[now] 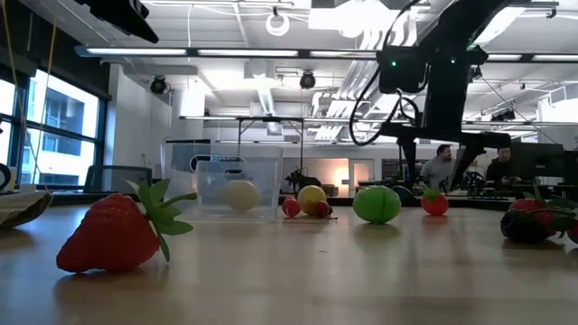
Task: Pick and placing Produce into tupperware
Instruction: Put the strawberry into the transparent bin
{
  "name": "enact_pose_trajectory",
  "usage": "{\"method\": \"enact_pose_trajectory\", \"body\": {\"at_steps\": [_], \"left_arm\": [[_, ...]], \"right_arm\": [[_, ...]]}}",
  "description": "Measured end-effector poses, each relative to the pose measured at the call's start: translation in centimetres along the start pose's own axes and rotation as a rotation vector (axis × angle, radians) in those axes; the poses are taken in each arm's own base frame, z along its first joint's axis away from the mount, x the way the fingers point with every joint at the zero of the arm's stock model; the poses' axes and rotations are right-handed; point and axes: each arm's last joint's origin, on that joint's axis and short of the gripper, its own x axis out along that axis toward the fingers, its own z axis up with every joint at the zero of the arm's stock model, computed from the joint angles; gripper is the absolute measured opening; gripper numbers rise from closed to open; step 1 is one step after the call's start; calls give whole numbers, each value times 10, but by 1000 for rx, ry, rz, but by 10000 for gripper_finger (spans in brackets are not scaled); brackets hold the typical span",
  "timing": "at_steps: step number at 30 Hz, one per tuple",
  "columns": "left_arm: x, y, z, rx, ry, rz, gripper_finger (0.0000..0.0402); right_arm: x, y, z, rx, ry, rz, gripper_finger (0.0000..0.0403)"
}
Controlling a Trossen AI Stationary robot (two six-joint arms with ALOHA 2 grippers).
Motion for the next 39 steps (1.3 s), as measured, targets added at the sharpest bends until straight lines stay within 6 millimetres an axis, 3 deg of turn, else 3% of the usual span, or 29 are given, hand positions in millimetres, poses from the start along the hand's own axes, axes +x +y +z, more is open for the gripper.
{"method": "enact_pose_trajectory", "body": {"at_steps": [22,31,39], "left_arm": [[0,0,0,0,0,0,1],[0,0,0,0,0,0,1],[0,0,0,0,0,0,1]], "right_arm": [[25,-17,4,79,-27,14,292],[41,-13,3,18,-28,-21,291],[39,-10,3,15,-16,-29,291]]}}
